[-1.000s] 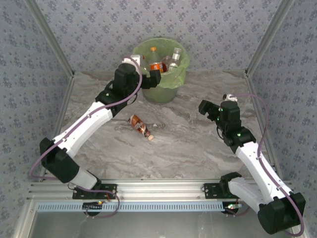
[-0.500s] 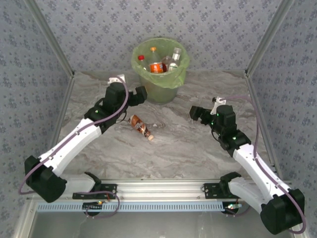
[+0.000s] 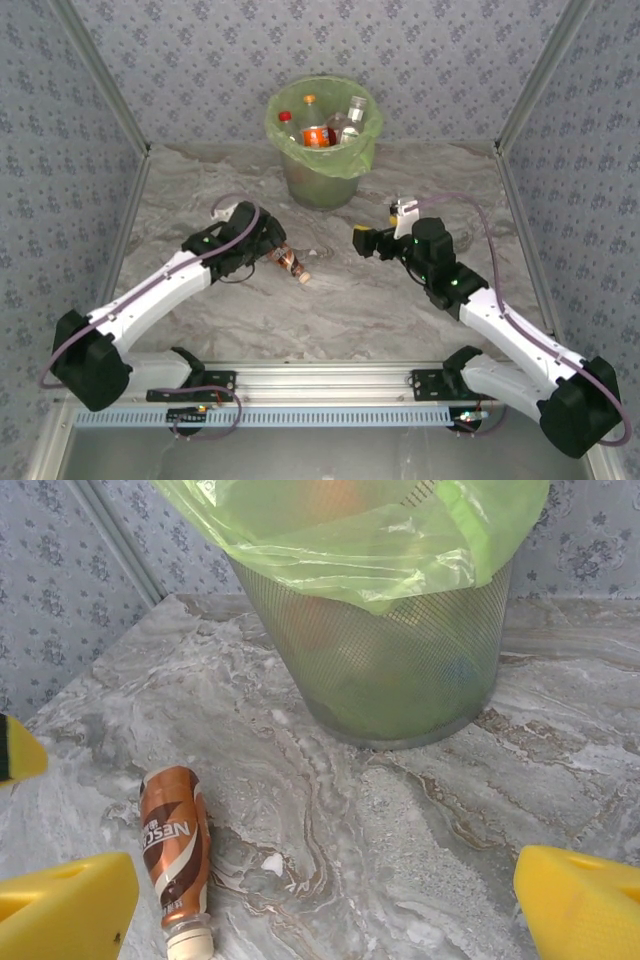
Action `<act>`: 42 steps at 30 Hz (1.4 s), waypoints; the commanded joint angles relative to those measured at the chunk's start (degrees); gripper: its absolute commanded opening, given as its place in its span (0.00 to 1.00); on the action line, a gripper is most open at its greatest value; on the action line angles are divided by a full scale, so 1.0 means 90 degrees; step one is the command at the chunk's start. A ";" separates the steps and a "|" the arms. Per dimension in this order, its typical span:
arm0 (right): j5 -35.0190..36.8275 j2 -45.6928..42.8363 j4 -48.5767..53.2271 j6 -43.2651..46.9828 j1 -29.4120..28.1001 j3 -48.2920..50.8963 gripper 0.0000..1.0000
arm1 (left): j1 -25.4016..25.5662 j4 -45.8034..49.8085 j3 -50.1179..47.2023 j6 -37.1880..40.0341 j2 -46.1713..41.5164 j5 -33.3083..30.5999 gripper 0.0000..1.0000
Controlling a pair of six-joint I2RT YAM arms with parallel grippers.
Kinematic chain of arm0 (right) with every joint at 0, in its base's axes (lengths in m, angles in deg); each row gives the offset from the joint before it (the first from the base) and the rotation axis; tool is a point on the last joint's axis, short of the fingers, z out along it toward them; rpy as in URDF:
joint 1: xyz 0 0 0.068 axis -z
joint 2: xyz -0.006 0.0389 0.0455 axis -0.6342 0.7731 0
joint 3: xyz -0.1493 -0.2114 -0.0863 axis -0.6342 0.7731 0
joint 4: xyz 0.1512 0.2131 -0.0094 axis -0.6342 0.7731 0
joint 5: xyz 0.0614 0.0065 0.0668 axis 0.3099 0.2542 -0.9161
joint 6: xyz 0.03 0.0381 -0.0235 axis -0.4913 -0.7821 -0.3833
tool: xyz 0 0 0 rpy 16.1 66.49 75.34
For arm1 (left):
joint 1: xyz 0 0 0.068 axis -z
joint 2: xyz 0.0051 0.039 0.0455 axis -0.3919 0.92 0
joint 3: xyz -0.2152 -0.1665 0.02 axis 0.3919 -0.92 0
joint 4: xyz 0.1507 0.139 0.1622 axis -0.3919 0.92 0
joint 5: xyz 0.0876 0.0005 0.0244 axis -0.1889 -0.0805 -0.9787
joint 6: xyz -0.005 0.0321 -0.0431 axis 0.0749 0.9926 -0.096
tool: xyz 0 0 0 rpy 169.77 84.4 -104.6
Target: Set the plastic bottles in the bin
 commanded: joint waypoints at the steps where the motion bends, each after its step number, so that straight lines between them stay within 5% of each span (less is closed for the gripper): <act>1: 0.0213 0.0065 -0.0240 0.0203 -0.0075 0.0017 0.99 | 0.0090 0.0099 -0.0120 -0.0993 0.0358 0.0375 0.99; 5: 0.0250 0.0150 -0.0216 0.0244 -0.0133 -0.0029 0.99 | 0.0092 -0.0230 -0.0075 -0.1260 0.1093 0.0648 0.99; 10: 0.0326 0.0139 -0.0105 0.0307 -0.0245 -0.0092 0.99 | -0.0003 -0.0261 0.0180 -0.1511 0.1991 -0.0028 0.99; 21: 0.0560 0.0048 0.0184 0.0395 -0.0356 -0.0126 0.99 | -0.0284 -0.1303 0.0826 -0.0395 0.3302 0.0157 0.99; 42: 0.0821 0.0052 0.0364 0.0429 -0.0407 -0.0294 0.99 | -0.0396 -0.2084 0.0863 0.1029 0.3563 0.0853 0.63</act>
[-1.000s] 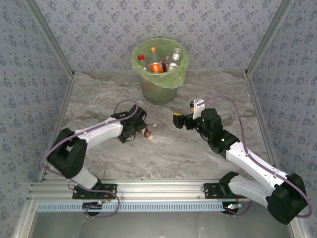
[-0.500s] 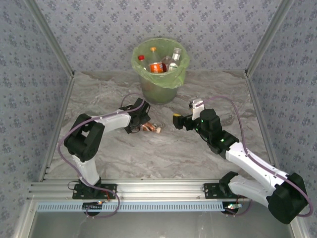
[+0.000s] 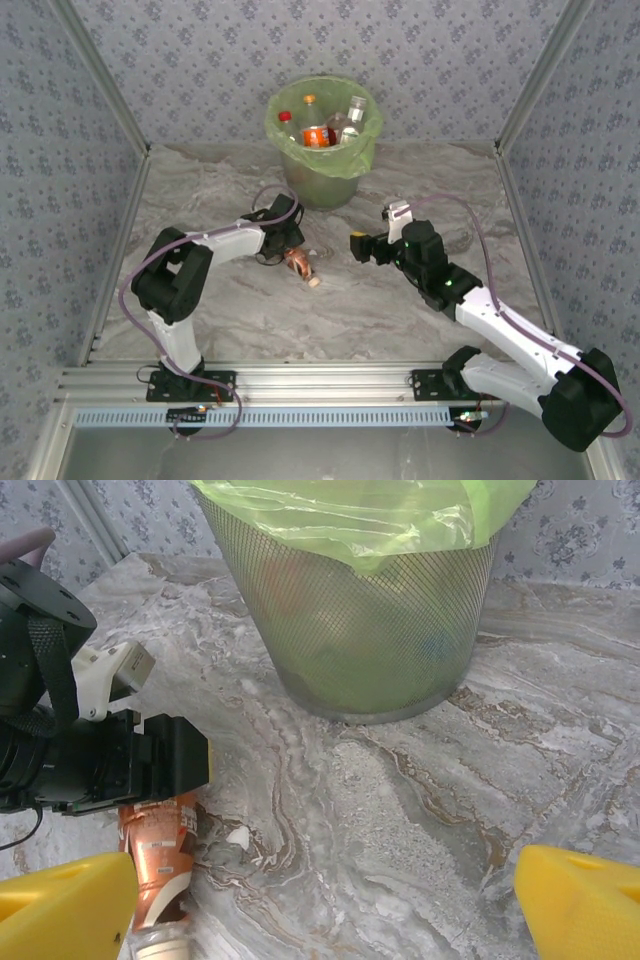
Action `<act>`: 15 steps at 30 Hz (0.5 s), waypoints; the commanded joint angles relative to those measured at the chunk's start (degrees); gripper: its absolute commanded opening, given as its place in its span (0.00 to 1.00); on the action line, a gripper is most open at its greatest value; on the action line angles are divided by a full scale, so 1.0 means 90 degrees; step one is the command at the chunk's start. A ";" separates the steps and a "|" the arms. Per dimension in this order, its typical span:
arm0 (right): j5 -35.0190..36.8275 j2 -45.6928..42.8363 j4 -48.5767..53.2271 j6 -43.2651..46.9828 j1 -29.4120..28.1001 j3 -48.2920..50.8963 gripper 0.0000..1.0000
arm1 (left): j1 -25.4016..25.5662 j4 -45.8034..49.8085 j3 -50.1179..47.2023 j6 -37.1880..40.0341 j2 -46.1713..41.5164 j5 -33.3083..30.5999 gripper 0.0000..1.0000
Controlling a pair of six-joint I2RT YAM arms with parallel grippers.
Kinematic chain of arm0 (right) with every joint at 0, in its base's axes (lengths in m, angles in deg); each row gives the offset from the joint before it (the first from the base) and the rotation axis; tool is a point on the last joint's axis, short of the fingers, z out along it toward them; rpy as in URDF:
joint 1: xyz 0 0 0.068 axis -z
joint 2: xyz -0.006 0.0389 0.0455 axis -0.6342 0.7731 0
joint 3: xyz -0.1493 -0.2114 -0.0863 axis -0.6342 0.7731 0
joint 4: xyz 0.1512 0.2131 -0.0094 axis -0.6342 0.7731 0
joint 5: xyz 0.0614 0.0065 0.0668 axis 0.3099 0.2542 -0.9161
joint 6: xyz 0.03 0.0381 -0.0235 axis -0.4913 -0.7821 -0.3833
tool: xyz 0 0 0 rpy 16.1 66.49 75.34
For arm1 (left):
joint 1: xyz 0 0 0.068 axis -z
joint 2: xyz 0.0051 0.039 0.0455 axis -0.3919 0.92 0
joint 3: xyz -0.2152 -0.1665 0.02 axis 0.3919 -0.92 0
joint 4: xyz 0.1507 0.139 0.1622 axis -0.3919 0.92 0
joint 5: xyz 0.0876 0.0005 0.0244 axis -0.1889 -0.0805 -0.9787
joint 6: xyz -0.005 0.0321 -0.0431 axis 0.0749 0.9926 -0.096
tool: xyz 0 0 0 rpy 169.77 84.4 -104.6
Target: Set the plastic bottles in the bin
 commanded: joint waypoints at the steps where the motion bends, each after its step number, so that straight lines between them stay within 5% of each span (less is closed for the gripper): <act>1: 0.0192 -0.0082 0.0049 0.0111 -0.0059 -0.0277 0.99 | 0.0004 -0.0241 -0.0068 0.0373 -0.0165 0.0221 0.61; 8: 0.0447 -0.0087 0.0087 -0.0033 -0.0059 -0.0276 0.99 | 0.0013 -0.0518 -0.0087 0.0603 -0.0273 0.0605 0.47; 15: 0.0775 -0.0194 0.0145 -0.0263 -0.0054 -0.0255 0.99 | 0.0009 -0.0678 -0.0241 0.0925 -0.0634 0.0727 0.45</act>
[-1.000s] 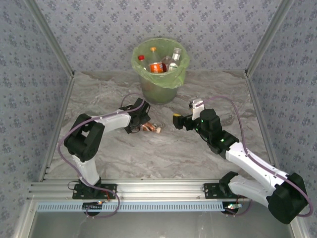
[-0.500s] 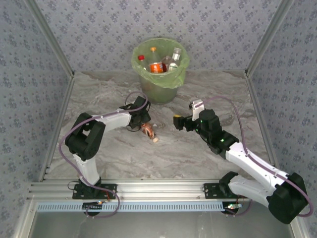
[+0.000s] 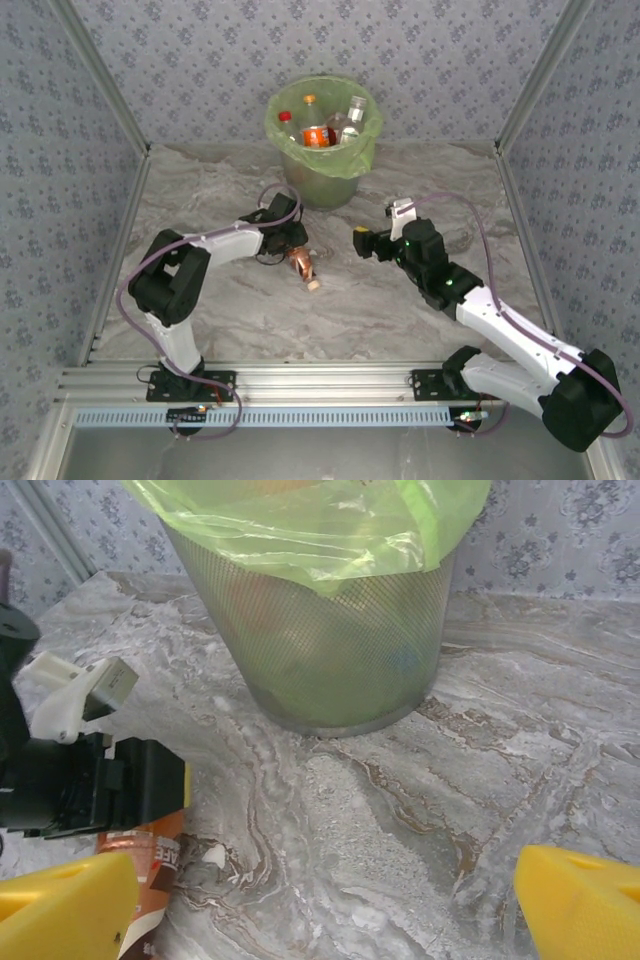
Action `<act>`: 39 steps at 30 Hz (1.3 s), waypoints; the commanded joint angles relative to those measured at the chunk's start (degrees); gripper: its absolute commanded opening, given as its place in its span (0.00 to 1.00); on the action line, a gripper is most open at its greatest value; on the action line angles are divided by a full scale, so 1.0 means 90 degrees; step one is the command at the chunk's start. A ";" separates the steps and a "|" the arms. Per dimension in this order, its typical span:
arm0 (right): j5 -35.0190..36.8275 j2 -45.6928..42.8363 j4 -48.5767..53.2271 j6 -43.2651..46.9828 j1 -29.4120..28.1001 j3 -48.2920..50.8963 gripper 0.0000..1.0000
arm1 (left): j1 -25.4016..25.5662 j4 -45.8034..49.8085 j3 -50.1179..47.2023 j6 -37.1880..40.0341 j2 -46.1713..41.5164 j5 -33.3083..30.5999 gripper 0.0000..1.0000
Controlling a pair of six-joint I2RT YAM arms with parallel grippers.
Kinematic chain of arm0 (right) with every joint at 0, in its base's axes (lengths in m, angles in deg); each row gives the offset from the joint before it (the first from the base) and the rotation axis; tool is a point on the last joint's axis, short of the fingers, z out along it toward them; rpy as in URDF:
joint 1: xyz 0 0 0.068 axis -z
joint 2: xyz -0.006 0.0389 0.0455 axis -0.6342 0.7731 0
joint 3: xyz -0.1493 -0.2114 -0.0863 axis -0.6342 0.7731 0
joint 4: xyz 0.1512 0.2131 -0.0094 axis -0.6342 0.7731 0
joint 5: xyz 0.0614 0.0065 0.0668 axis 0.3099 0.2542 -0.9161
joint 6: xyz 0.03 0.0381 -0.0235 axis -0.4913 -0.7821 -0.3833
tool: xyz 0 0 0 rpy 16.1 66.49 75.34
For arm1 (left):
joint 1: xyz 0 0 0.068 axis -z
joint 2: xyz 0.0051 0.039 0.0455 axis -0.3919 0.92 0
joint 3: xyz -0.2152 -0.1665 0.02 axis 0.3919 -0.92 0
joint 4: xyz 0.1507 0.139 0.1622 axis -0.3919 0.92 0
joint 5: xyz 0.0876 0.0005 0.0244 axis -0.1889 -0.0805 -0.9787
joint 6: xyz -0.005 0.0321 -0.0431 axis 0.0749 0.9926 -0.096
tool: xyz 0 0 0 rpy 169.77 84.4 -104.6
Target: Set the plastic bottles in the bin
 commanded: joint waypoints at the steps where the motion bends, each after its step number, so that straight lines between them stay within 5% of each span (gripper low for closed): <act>1: 0.0358 -0.0202 0.0107 -0.0215 -0.0047 -0.0166 0.99 | 0.0008 -0.0168 -0.0062 0.0389 -0.0515 0.0137 0.45; 20: 0.0806 -0.0754 0.0167 -0.0528 -0.0027 0.0112 0.99 | -0.0058 0.0589 0.1299 0.1615 -0.1970 -0.0189 0.43; 25: 0.0876 -0.0744 -0.0020 -0.0610 -0.0025 0.0159 0.99 | -0.0187 -0.0403 0.1741 0.1932 -0.2207 0.0625 0.44; 32: 0.0910 -0.0757 -0.0057 -0.0602 0.0002 0.0130 0.99 | -0.0405 -0.0523 0.3546 0.2238 -0.1600 0.1015 0.44; 39: 0.0987 -0.0757 -0.0267 -0.0660 0.0245 0.0152 0.99 | -0.0626 -0.0340 0.5523 0.2437 -0.0325 0.0627 0.44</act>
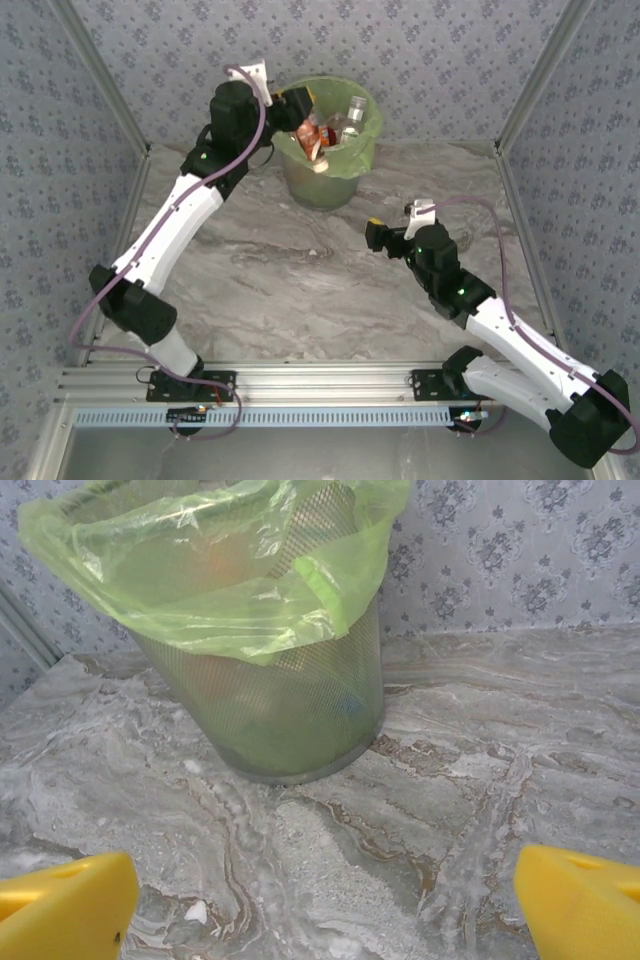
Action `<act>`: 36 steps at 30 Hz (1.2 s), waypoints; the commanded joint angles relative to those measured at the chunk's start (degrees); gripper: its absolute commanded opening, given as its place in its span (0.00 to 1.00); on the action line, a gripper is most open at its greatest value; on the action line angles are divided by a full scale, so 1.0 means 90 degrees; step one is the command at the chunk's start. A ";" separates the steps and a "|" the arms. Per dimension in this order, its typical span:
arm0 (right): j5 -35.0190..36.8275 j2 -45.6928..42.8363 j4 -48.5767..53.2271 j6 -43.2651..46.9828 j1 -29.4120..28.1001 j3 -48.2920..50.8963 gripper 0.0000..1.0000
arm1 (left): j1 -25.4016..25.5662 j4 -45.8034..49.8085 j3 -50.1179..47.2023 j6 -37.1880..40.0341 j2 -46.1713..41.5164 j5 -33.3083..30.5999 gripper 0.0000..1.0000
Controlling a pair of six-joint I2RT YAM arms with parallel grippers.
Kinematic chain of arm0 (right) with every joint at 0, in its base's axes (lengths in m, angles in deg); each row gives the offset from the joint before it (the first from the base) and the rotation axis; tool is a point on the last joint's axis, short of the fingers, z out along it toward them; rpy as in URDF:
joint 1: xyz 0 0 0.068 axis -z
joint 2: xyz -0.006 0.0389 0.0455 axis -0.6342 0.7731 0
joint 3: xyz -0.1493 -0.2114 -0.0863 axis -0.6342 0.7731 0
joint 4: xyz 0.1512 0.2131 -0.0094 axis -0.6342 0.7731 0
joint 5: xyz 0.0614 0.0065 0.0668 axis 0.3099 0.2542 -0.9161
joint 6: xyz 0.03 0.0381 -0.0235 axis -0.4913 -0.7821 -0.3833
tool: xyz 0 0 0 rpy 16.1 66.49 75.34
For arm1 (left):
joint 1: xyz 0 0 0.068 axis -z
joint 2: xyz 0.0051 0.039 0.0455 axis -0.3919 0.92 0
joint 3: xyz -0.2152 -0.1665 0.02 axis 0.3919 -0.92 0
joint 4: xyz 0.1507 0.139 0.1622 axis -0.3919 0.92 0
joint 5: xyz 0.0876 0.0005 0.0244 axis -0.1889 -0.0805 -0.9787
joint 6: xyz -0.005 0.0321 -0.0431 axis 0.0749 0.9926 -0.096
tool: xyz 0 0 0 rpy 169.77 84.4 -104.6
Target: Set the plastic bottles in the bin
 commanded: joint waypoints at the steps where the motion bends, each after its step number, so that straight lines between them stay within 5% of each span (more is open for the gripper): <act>1: 0.0190 -0.0058 -0.0352 -0.0214 0.0264 0.0002 0.99 | -0.0137 0.0080 0.1115 0.0184 0.0775 -0.0257 0.44; 10: 0.0067 -0.0369 -0.0207 -0.0218 0.0598 -0.0006 0.99 | -0.0170 0.1153 0.4008 0.0866 0.2856 -0.2097 0.45; 12: 0.0013 -0.0436 -0.0123 -0.0179 0.0658 0.0046 0.99 | -0.0237 0.1745 0.4691 0.0895 0.3248 -0.2070 0.48; 16: -0.0102 -0.0499 -0.0046 -0.0168 0.0814 0.0078 0.99 | -0.0292 0.2924 0.6153 0.0984 0.4085 -0.1793 0.72; 19: -0.0202 -0.0636 0.0166 -0.0115 0.0817 0.0064 0.99 | -0.0310 0.3957 0.7061 0.1064 0.4456 -0.2217 0.90; 22: 0.0118 -0.0788 0.0635 -0.0173 0.0853 0.0123 0.99 | -0.0383 0.4600 0.7203 0.1071 0.4272 -0.2023 0.99; 27: 0.0108 -0.0500 0.1014 0.0520 0.1570 0.0297 0.99 | -0.0431 0.5571 0.7193 0.1187 0.3682 -0.1280 0.99; 30: 0.0400 -0.0354 0.0817 0.0886 0.2011 0.0543 0.99 | -0.0382 0.6192 0.7187 0.1308 0.3395 -0.1529 0.99; 36: -0.0611 -0.0211 0.0107 0.1188 0.3362 0.1577 0.99 | -0.0371 0.6763 0.7193 0.1953 0.2907 -0.2358 0.99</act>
